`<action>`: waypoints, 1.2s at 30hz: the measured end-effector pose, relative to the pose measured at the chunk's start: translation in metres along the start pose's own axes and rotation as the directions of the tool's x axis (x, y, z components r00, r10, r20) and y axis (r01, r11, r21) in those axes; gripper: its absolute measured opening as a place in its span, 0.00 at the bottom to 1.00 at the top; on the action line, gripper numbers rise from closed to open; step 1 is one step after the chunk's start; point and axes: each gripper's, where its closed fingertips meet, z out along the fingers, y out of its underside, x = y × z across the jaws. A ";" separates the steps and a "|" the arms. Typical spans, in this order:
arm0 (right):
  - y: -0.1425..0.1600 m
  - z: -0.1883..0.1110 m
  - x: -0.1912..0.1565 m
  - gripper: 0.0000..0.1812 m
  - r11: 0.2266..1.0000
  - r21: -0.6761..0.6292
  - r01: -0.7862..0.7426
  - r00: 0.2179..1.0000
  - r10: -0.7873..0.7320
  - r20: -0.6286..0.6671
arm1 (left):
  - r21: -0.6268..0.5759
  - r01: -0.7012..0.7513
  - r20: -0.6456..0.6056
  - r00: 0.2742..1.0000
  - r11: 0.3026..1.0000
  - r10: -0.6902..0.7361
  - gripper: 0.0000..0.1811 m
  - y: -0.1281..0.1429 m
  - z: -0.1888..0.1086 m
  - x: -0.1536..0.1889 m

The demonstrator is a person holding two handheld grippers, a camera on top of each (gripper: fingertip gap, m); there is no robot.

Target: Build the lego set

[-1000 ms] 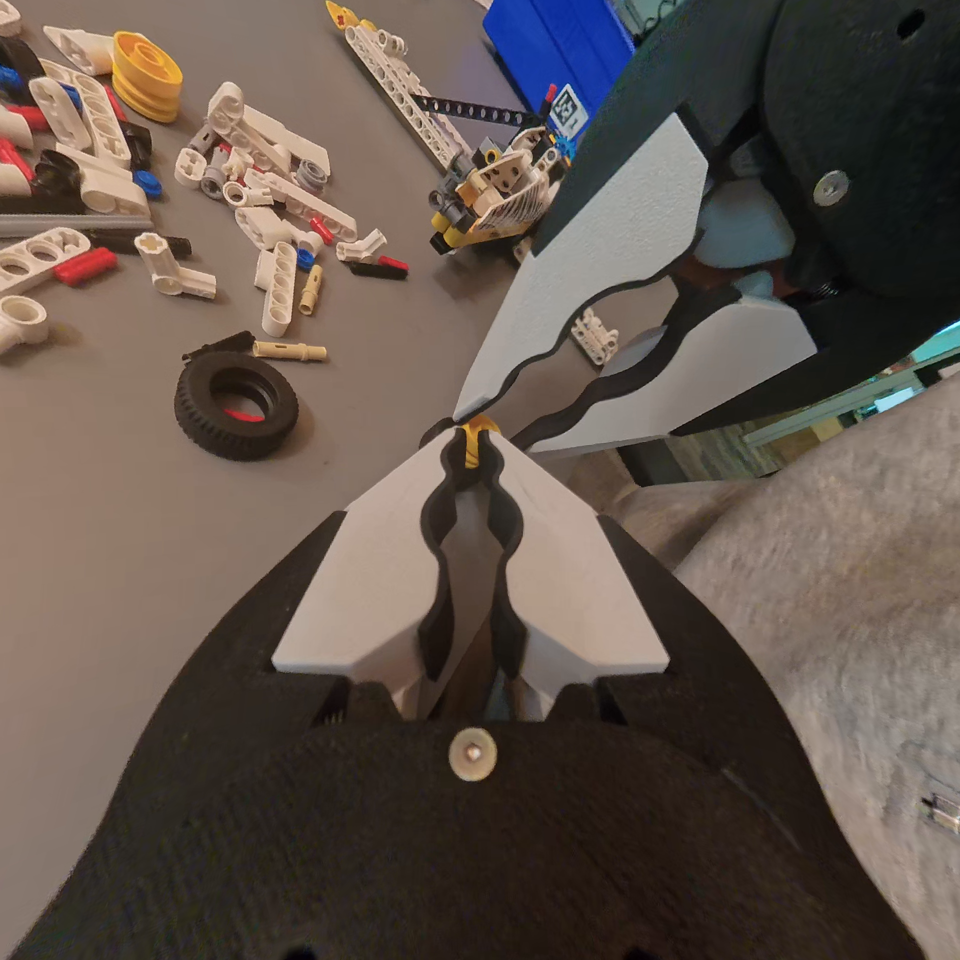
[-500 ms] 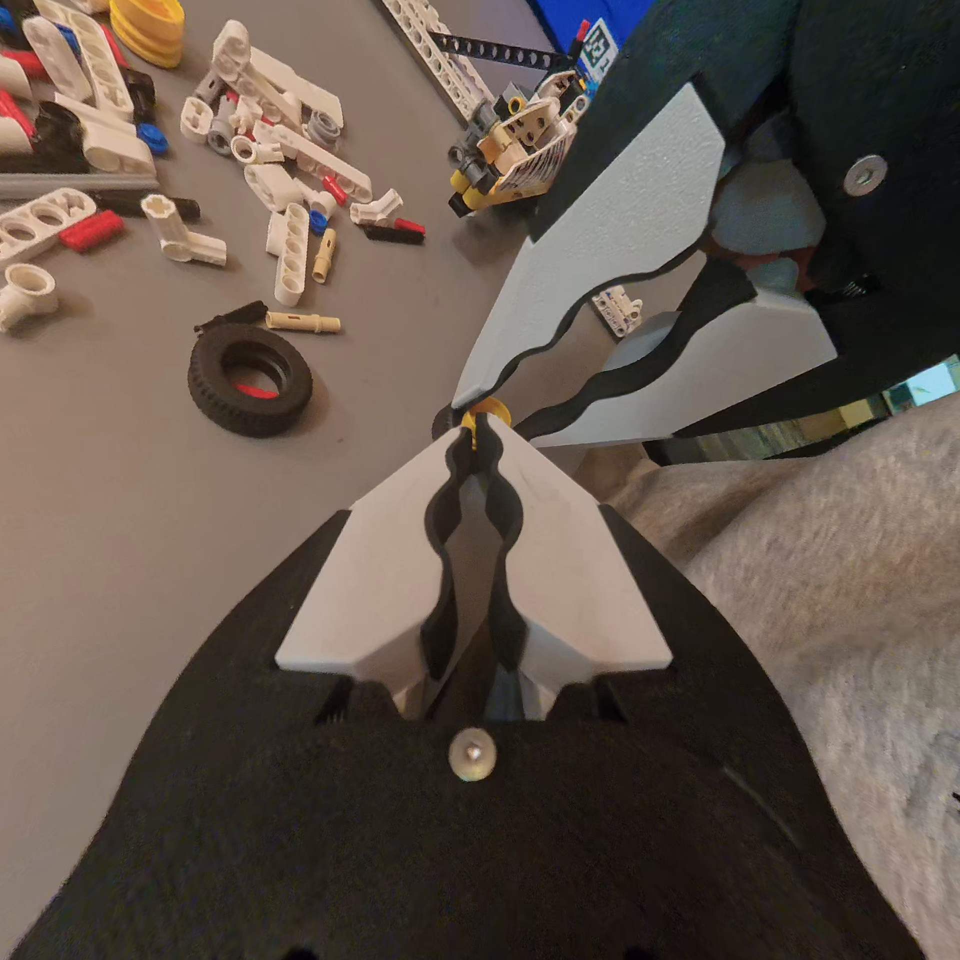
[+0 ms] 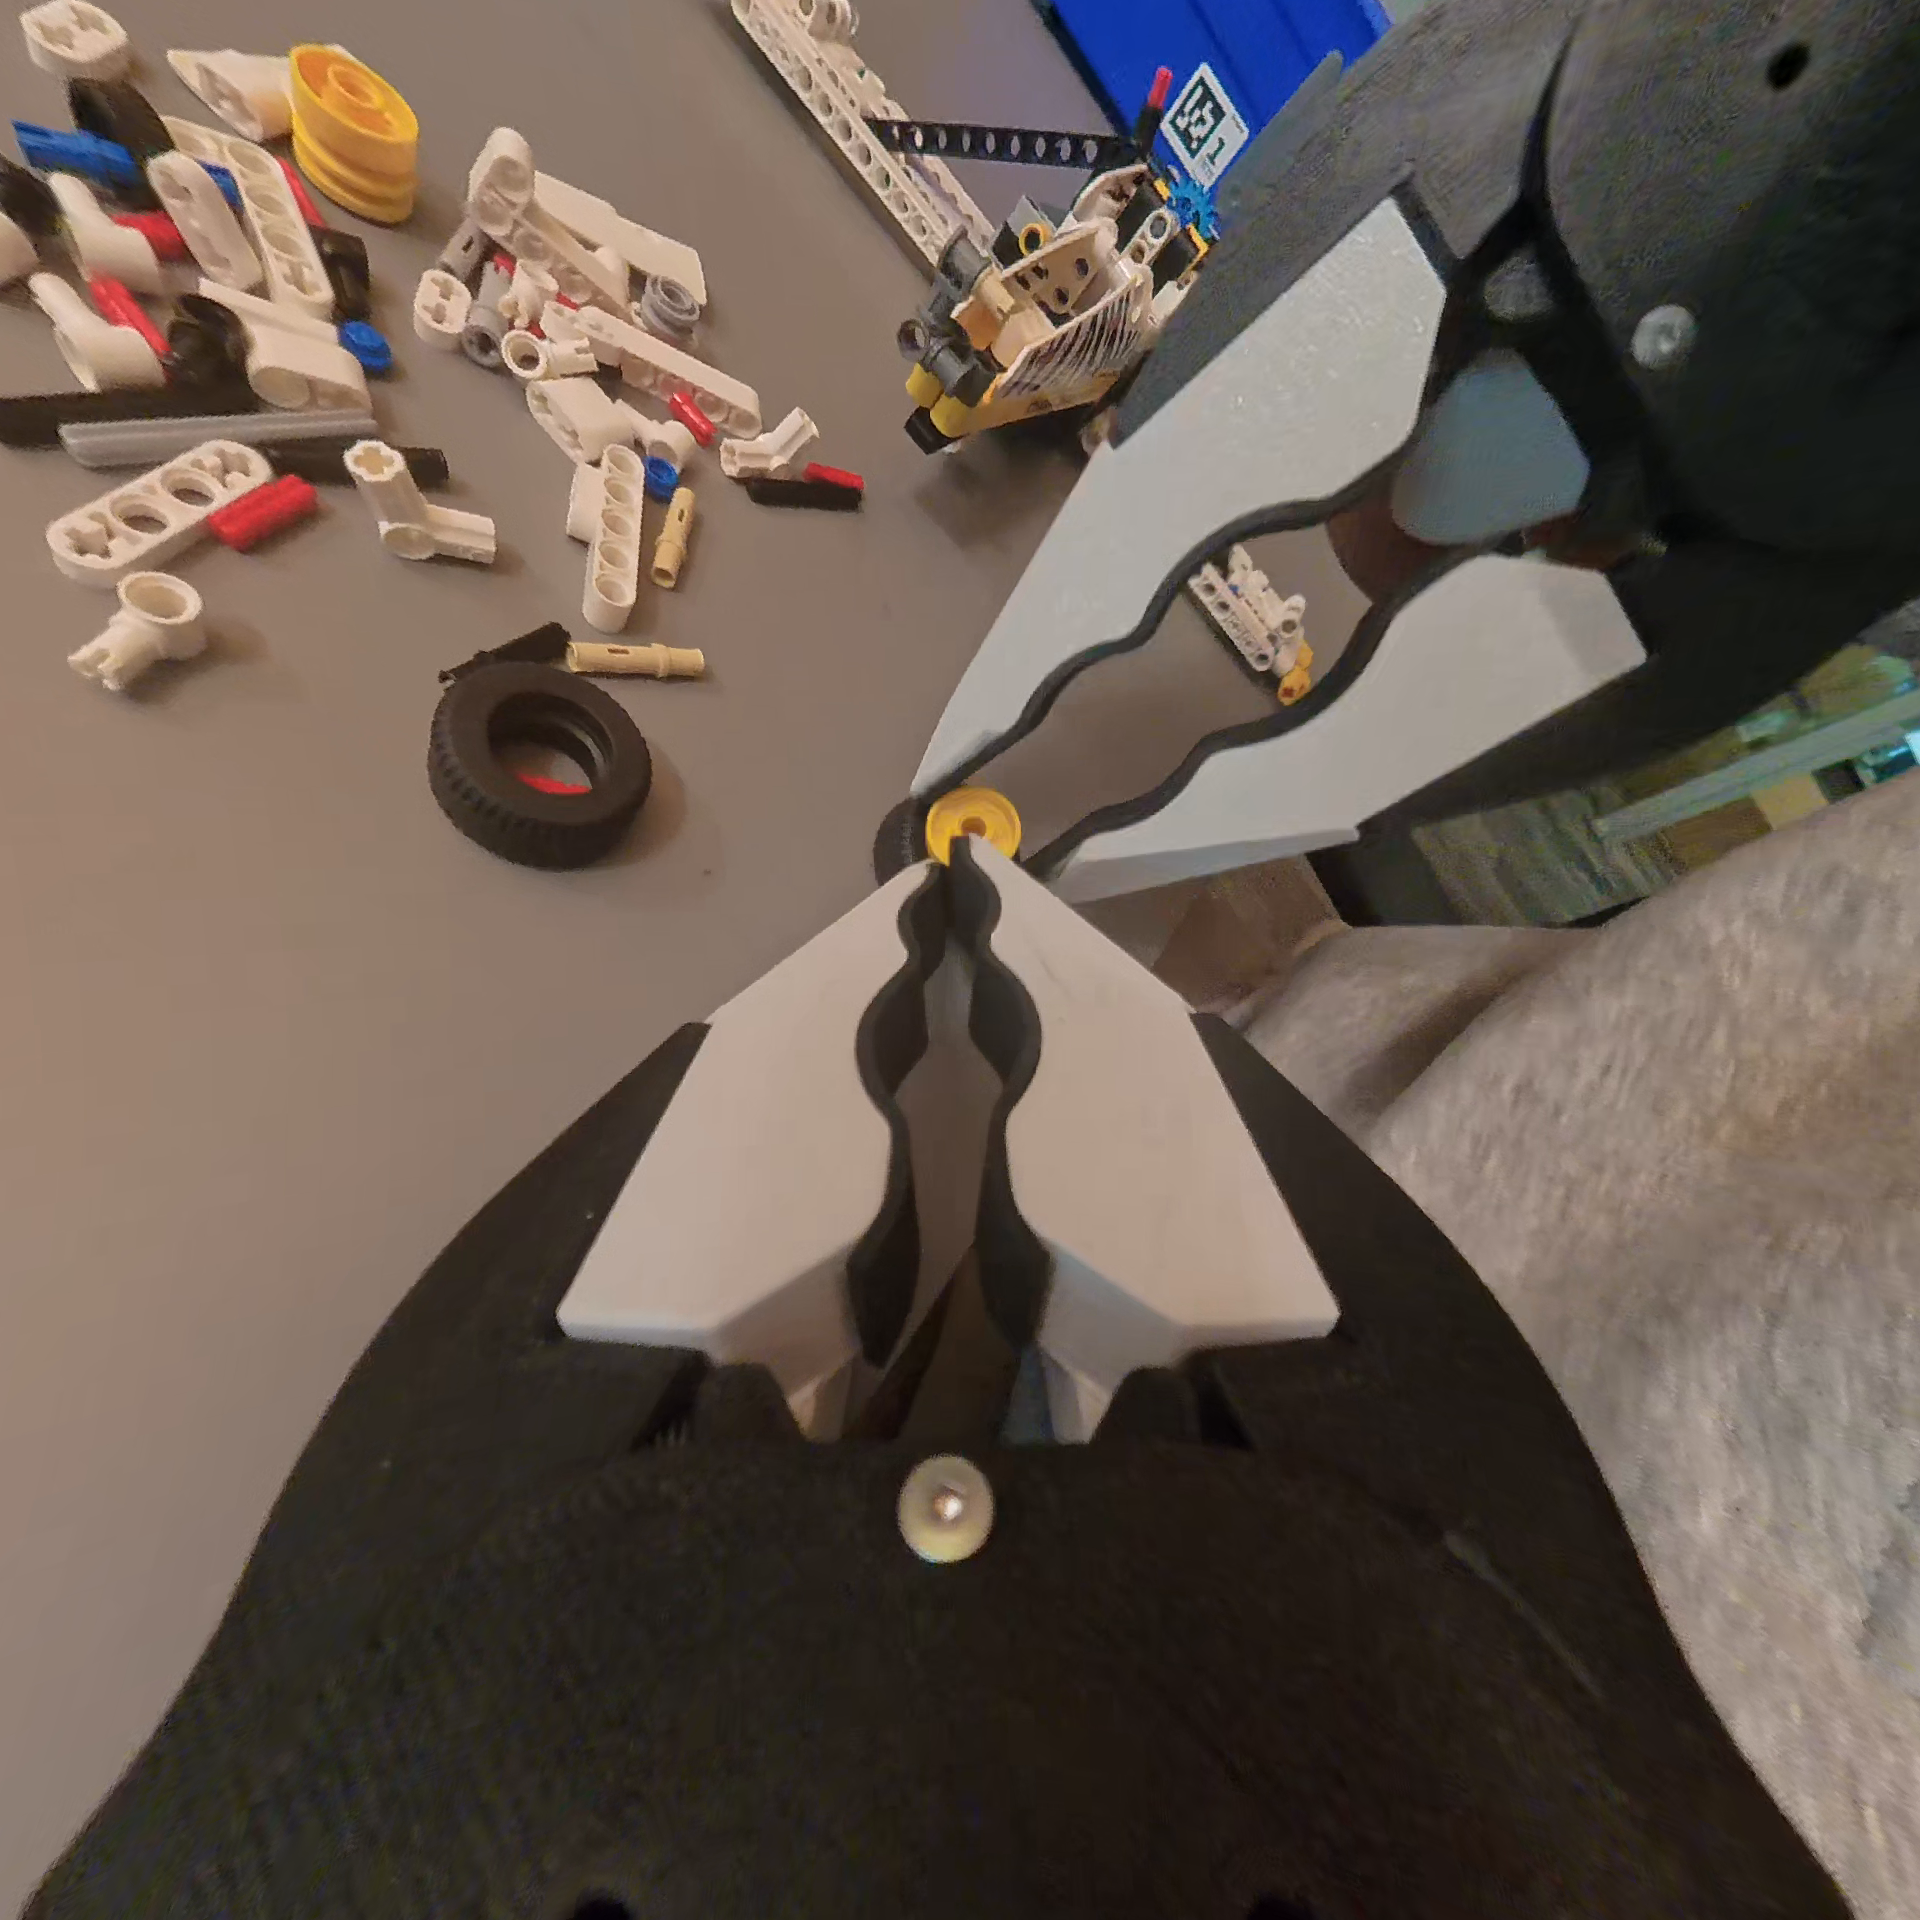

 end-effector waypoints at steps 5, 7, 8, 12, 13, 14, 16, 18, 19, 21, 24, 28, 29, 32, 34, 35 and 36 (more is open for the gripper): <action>0.001 -0.010 0.001 0.22 0.991 0.055 -0.118 0.992 0.116 0.041 | 0.009 0.011 -0.036 0.999 1.000 -0.011 0.02 -0.001 0.002 0.003; 0.003 -0.014 0.001 0.23 0.993 0.051 -0.104 0.994 0.103 0.028 | 0.011 0.010 -0.038 0.999 1.000 -0.009 0.02 -0.001 0.002 0.003; 0.005 -0.015 0.001 0.23 0.995 0.043 -0.096 0.995 0.095 0.017 | 0.013 0.011 -0.043 0.999 1.000 -0.010 0.02 -0.001 0.002 0.003; 0.004 -0.017 -0.005 0.26 0.994 0.078 -0.071 0.997 0.070 0.012 | 0.020 0.012 -0.052 0.999 1.000 -0.011 0.02 -0.002 0.001 0.003; 0.004 -0.016 -0.007 0.26 0.994 0.089 -0.056 0.998 0.056 0.001 | 0.022 0.011 -0.059 0.998 1.000 -0.010 0.02 -0.002 0.002 0.004; 0.005 -0.014 -0.007 0.26 0.995 0.093 -0.038 0.999 0.039 -0.017 | 0.025 0.011 -0.067 0.998 1.000 -0.010 0.02 -0.002 0.002 0.004; 0.009 -0.008 -0.008 0.27 0.996 0.093 -0.012 0.999 0.017 -0.047 | 0.030 0.014 -0.076 0.997 0.999 -0.012 0.02 -0.002 0.003 0.005; 0.010 -0.004 -0.010 0.26 0.994 0.104 -0.024 0.999 0.028 -0.036 | 0.033 0.009 -0.076 0.997 0.999 -0.006 0.02 -0.002 0.003 0.005; 0.008 -0.004 -0.011 0.26 0.992 0.119 -0.037 0.999 0.040 -0.024 | 0.035 0.003 -0.070 0.998 0.999 -0.001 0.02 -0.002 0.004 0.004; 0.004 -0.008 -0.012 0.25 0.987 0.147 -0.068 0.998 0.069 0.002 | 0.039 -0.009 -0.063 0.998 0.999 0.012 0.02 -0.003 0.004 0.004; 0.002 -0.015 -0.010 0.22 0.979 0.150 -0.138 0.989 0.129 0.069 | 0.043 -0.018 -0.077 0.997 0.999 0.021 0.02 -0.003 0.006 0.007; 0.001 -0.014 -0.014 0.18 0.972 0.093 -0.215 0.963 0.196 0.185 | 0.048 -0.014 -0.108 0.994 0.999 0.019 0.02 -0.004 0.006 0.011; 0.002 -0.013 -0.013 0.17 0.974 0.076 -0.215 0.961 0.198 0.191 | 0.047 -0.016 -0.113 0.993 0.999 0.021 0.02 -0.004 0.006 0.012; 0.004 -0.010 -0.009 0.14 0.983 0.040 -0.180 0.970 0.170 0.175 | 0.048 -0.020 -0.137 0.990 0.999 0.026 0.03 -0.004 0.006 0.015; 0.008 -0.008 -0.008 0.11 0.989 0.005 -0.151 0.975 0.148 0.166 | 0.047 -0.022 -0.137 0.990 0.999 0.029 0.04 -0.004 0.007 0.016; 0.009 -0.007 -0.008 0.10 0.990 -0.003 -0.139 0.977 0.138 0.161 | 0.051 -0.027 -0.136 0.990 0.998 0.034 0.03 -0.004 0.006 0.016; 0.010 -0.007 -0.007 0.09 0.991 -0.006 -0.131 0.978 0.131 0.160 | 0.056 -0.028 -0.138 0.990 0.998 0.036 0.03 -0.005 0.006 0.016</action>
